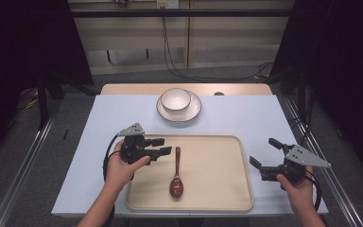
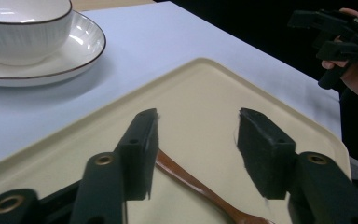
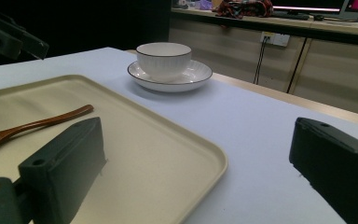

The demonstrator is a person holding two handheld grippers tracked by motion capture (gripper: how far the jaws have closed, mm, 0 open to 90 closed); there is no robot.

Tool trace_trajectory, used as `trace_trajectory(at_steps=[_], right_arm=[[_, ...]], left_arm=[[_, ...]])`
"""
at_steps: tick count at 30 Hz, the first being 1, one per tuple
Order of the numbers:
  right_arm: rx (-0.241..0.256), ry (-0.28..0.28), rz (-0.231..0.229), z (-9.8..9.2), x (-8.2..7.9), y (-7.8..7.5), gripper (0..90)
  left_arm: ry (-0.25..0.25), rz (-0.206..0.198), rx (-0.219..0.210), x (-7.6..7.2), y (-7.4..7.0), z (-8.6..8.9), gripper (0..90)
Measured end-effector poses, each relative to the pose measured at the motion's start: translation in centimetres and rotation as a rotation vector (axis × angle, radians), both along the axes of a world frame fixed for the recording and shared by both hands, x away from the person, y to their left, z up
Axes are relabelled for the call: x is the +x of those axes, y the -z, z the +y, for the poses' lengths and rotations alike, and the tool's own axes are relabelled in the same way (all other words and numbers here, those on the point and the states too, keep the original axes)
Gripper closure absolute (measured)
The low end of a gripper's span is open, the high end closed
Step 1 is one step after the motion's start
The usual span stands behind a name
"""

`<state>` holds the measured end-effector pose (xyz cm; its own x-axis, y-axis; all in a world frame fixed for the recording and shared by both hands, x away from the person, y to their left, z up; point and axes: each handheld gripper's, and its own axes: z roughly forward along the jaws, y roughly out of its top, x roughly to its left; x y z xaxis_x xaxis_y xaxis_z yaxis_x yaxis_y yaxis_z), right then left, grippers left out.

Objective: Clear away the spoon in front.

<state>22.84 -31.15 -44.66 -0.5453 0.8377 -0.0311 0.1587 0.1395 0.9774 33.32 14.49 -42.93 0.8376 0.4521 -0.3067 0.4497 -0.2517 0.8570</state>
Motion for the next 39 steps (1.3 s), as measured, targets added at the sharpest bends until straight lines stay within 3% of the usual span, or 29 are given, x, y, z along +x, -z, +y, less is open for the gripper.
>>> trace_trajectory(at_steps=[20, 39], right_arm=[[-0.003, -0.002, 0.009, 0.0, 0.0, 0.0, 2.8], [-0.003, -0.004, 0.01, 0.0, 0.0, 0.0, 2.9]], left_arm=[[-0.048, -0.046, -0.045, 0.1, -0.9, 1.5, 26.9], [-0.093, -0.07, -0.066, 0.3, -1.0, 3.7, 21.0]])
